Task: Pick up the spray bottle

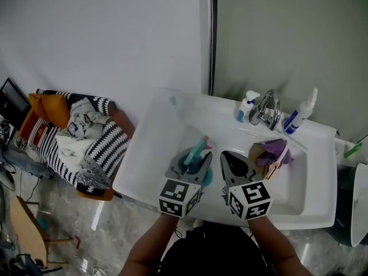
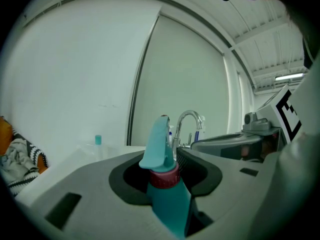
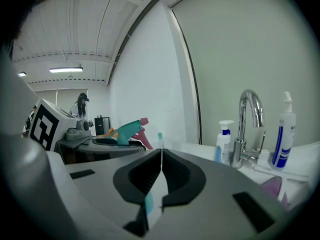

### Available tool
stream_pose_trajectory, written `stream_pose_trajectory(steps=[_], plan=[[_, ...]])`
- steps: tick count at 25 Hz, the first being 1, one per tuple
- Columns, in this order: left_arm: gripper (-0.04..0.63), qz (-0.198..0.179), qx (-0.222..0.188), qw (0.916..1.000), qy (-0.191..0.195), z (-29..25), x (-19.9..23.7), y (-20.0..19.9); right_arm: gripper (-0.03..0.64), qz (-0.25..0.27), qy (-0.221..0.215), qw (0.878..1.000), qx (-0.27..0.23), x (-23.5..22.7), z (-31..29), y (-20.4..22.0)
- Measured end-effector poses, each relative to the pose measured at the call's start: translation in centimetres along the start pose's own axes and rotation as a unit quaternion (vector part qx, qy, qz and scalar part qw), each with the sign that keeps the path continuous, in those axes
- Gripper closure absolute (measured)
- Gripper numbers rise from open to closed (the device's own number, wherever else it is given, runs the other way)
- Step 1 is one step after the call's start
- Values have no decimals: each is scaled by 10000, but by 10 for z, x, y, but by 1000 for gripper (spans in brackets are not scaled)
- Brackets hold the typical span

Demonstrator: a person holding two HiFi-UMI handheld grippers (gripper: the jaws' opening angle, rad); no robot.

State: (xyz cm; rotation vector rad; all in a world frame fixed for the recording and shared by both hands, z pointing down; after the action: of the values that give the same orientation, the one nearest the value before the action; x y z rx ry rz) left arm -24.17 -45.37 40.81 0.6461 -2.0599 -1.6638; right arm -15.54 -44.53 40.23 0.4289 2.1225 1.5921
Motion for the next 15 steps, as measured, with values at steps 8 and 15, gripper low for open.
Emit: stream_pose_trajectory(steps=[8,15], plan=[[453,-44,-56,9999,82,38,-13,-10,611,-4,1,10000,-12,21,15,8],[453,-205,64,9996,161,55,-23,-8,611,-66,-3,10000,8,26,25,15]])
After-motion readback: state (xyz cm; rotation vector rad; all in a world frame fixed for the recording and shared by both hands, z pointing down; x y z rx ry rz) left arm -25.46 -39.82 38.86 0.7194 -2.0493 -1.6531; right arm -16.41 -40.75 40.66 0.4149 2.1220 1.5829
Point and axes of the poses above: the fingertips, and each gripper's own axes: z backward along the fingers, x to its left, y out of its underside, the point moved 3 cm from there along z, backward along the fingers, and after that the axes turned 4 degrees about -z, right-handed, at the moved point
